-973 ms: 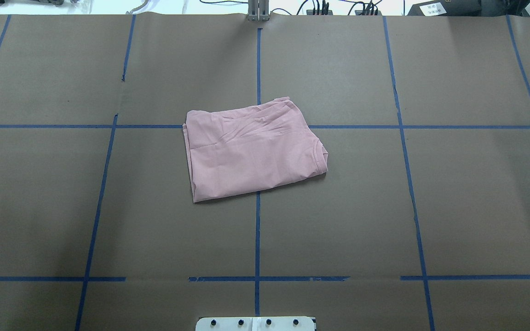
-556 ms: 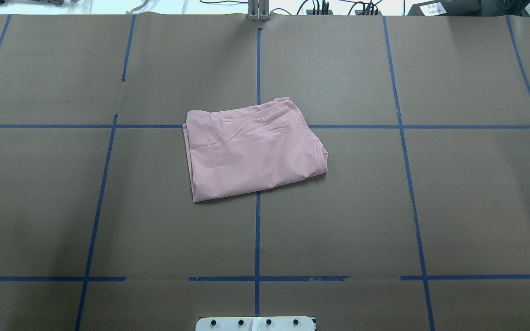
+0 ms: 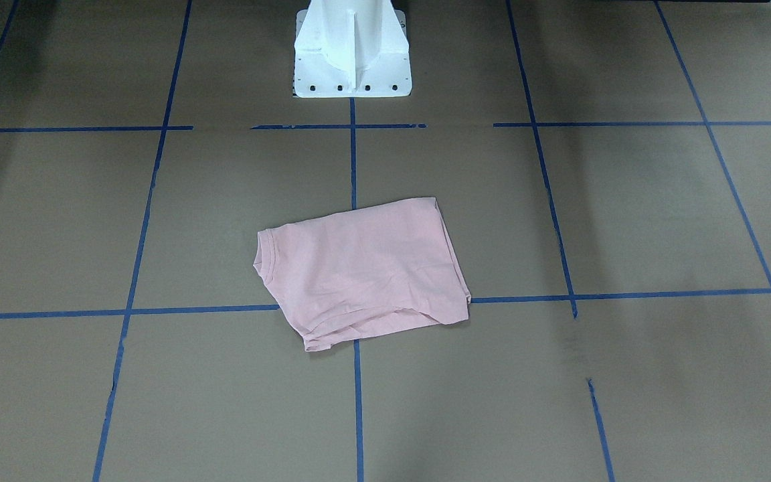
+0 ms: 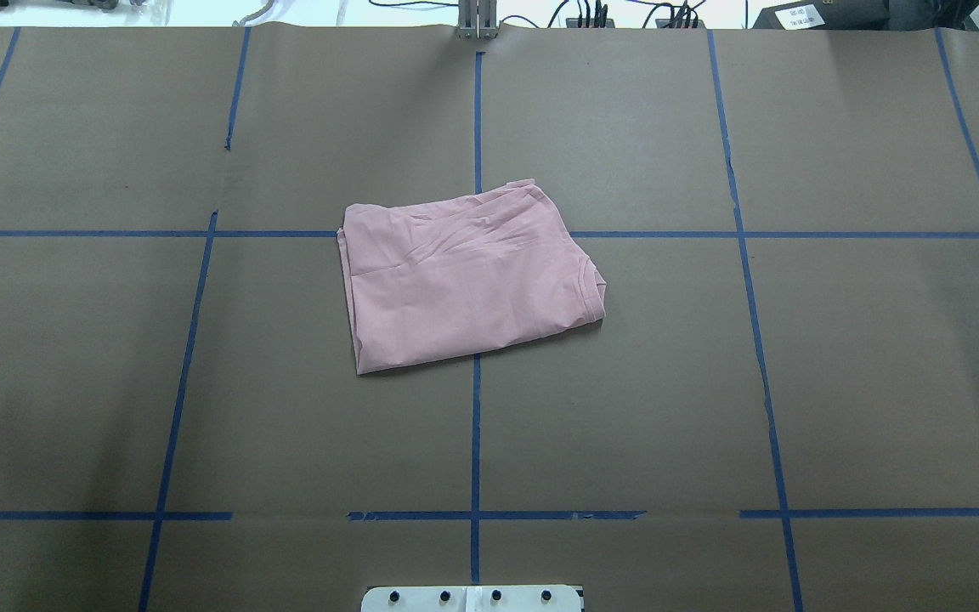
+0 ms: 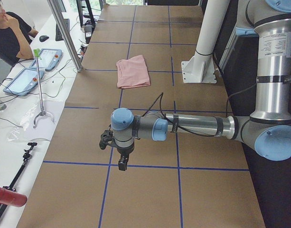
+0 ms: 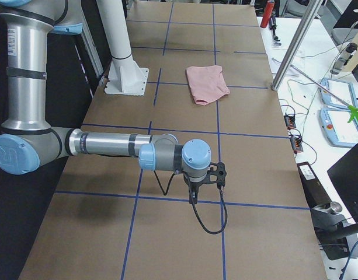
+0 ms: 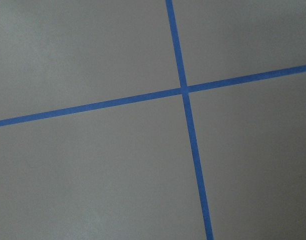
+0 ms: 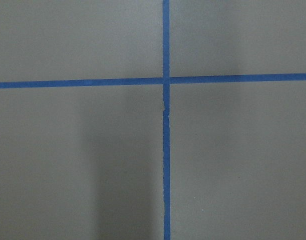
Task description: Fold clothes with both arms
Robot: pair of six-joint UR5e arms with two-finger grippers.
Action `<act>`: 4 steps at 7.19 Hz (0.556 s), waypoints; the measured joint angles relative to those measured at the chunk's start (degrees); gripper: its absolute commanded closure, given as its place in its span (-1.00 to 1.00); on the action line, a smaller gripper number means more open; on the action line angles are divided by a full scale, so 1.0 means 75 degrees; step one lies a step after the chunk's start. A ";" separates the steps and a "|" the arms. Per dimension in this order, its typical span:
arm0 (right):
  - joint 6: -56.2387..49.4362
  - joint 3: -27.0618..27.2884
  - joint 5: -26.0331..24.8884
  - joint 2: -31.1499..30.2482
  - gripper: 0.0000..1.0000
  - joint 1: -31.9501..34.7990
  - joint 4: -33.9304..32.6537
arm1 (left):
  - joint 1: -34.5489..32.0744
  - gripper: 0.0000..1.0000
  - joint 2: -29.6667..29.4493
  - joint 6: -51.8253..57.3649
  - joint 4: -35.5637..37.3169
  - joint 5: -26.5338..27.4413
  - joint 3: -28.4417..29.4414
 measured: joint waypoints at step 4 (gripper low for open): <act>0.0007 0.0000 -0.0039 -0.0168 -1.00 0.0051 -0.0001 | -0.0011 -1.00 0.0043 0.0045 0.0002 -0.0006 0.0039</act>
